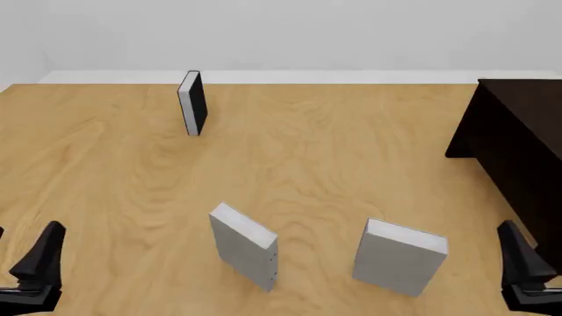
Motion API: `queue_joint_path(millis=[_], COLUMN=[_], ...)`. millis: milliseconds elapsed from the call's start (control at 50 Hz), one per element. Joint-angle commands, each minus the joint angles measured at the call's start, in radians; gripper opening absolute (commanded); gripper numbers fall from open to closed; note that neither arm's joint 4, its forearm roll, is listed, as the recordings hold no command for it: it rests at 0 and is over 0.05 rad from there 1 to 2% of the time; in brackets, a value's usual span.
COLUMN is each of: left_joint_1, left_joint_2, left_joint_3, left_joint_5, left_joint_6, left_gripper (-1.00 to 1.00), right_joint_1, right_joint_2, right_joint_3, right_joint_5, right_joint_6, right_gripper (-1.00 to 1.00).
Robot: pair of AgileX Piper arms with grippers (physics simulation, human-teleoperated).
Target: Pick up the book on the right and place it on the cabinet shelf.
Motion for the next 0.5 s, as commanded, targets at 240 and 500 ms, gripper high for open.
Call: queue_joint_path(millis=[240, 500], left_joint_1=[-0.001, -0.003], left_joint_2=[0.025, -0.001], left_joint_3=[0.000, 0.000], left_joint_5=[-0.012, 0.015], left_joint_6=[0.017, 0.021], left_gripper=[1.00, 1.00], right_joint_1=[0.067, 0.140], right_joint_2=[0.111, 0.283], right_joint_3=[-0.139, -0.377], right_joint_5=[0.038, 0.146], right_joint_6=[-0.095, -0.234], right_gripper=[1.00, 1.00])
